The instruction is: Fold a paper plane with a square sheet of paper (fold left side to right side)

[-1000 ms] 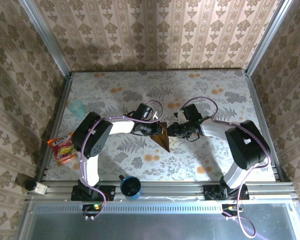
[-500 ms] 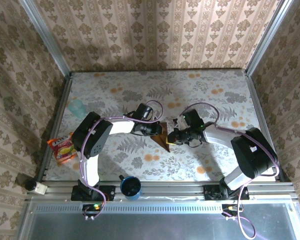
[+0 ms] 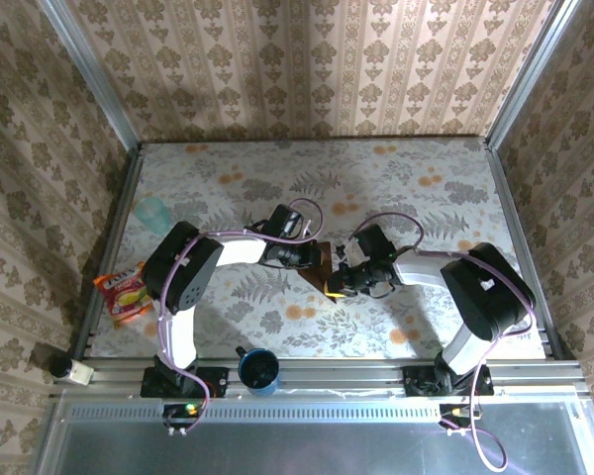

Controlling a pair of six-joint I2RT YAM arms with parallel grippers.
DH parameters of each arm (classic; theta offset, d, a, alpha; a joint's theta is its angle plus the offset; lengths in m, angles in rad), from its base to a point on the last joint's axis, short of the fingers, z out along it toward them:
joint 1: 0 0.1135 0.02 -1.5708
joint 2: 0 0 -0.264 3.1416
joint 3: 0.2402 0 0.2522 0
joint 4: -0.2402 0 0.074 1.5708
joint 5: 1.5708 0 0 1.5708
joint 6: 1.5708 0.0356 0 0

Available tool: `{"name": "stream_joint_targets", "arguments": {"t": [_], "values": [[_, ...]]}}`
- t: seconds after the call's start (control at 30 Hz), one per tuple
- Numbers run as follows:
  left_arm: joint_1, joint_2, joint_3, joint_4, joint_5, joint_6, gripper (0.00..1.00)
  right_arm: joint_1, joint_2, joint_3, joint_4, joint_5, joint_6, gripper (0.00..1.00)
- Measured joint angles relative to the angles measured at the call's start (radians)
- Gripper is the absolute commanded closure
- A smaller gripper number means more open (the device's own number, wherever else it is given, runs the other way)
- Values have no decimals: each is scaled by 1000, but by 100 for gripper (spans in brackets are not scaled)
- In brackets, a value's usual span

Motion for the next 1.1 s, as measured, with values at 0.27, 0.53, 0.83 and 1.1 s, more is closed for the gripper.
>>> {"name": "stream_joint_targets", "arguments": {"t": [0.27, 0.53, 0.83, 1.1], "values": [[0, 0, 1, -2, 0, 0, 100, 0, 0, 0, -27, 15, -19, 100], [0, 0, 2, -4, -1, 0, 100, 0, 0, -17, -54, 33, -32, 100], [0, 0, 2, -4, -1, 0, 100, 0, 0, -17, -74, 39, -42, 100], [0, 0, 2, -4, -1, 0, 100, 2, -17, -17, -111, 69, -61, 100]]}}
